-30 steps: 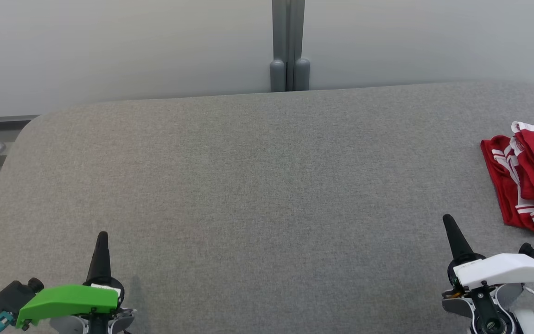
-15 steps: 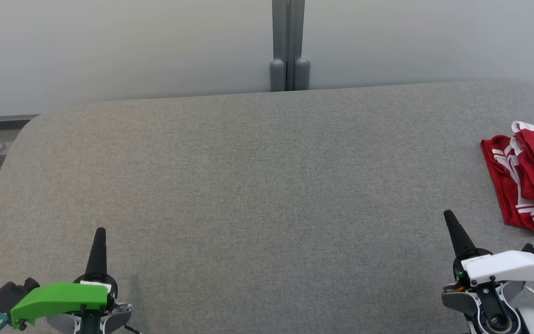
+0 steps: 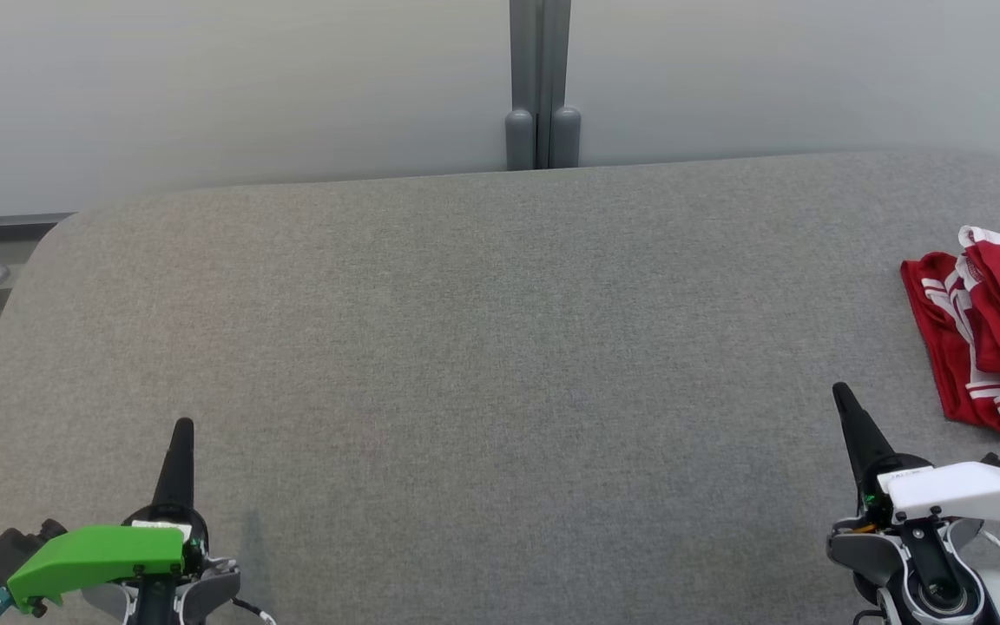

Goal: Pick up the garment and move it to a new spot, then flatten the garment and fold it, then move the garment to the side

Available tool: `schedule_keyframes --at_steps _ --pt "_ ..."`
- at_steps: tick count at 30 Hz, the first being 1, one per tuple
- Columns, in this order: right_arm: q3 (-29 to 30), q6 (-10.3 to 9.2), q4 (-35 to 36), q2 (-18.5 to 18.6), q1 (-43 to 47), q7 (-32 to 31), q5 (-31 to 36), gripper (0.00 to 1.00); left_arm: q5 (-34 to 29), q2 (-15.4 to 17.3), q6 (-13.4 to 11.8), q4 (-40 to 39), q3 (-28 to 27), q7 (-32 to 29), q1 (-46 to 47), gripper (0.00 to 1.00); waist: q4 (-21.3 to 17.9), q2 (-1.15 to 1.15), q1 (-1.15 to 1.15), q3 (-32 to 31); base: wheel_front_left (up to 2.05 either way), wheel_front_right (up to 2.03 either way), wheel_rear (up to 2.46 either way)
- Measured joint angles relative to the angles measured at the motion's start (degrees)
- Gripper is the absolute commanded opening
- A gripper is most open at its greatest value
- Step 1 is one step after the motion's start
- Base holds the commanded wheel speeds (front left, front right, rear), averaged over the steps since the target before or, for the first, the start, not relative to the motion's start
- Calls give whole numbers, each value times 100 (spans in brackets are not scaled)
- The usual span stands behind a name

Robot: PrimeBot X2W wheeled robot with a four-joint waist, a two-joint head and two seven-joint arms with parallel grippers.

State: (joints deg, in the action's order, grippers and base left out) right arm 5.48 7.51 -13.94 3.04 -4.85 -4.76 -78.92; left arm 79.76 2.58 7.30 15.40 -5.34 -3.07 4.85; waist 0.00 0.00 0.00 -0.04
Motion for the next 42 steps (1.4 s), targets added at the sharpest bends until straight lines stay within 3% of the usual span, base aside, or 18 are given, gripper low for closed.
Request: schedule_keyframes --at_steps 32,42 --pt "104 -2 -4 -16 -117 -172 -1313 0 1239 8 1 -125 -113 -343 86 0 0 0 0 21 0 0 0" --pt "107 -2 -4 -19 -119 -172 -1329 0 1257 8 1 -133 -116 -347 102 0 0 0 0 22 0 0 0"
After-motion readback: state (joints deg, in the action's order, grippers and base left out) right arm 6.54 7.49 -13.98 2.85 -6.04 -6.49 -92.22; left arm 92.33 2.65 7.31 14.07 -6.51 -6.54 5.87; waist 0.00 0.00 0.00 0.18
